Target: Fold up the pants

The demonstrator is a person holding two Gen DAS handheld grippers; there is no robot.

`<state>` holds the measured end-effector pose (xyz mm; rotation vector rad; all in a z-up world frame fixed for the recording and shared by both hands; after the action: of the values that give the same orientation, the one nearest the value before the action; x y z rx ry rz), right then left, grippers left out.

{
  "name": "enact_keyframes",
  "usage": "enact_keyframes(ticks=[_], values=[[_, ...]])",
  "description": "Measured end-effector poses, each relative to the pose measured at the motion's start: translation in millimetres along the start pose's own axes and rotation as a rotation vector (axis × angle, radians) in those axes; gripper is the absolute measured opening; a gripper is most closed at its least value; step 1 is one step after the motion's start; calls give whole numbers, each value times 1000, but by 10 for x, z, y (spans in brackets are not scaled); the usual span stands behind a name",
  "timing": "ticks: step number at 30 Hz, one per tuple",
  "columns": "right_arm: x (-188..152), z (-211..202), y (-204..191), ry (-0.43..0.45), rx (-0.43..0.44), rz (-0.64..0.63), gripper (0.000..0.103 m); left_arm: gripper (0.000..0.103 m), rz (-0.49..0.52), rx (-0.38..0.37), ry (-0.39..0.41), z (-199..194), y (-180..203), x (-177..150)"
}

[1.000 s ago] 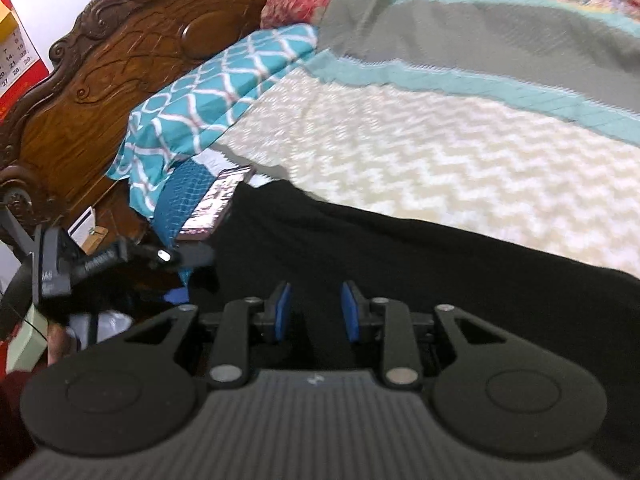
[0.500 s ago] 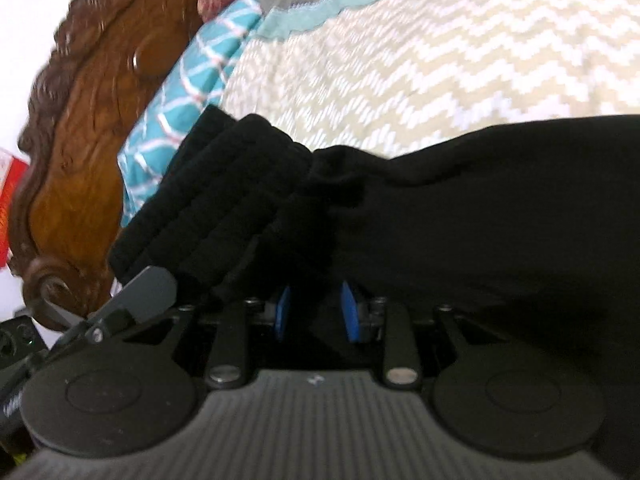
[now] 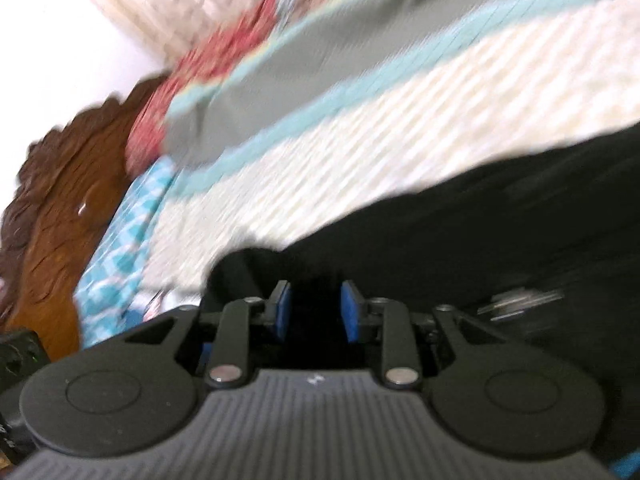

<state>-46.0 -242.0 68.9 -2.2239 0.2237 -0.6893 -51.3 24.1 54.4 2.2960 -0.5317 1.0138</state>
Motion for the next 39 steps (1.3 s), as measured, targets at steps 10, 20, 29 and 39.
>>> enact_keyframes(ticks=[10, 20, 29, 39], values=[[-93, -27, 326, 1, 33, 112, 73, 74, -107, 75, 173, -788, -294, 52], [-201, 800, -56, -209, -4, 5, 83, 74, -448, 174, 207, -1063, -965, -265], [-110, 163, -495, 51, -30, -288, 24, 74, -401, 133, 152, -832, -847, -161], [-125, 265, 79, 50, -278, -208, 50, 74, -237, 56, 10, -51, -371, 107]])
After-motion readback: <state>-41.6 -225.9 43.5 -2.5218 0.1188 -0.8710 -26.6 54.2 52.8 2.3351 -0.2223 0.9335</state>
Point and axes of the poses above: each gripper's, at about its wrist camera, not at the fingertips, and z roughly the way its jaws point, y to its right, x to its top, the point moved 1 cm from there along z, roughly the way its jaws point, and after that the axes turned 9 degrees about z, right-handed, at the moved point
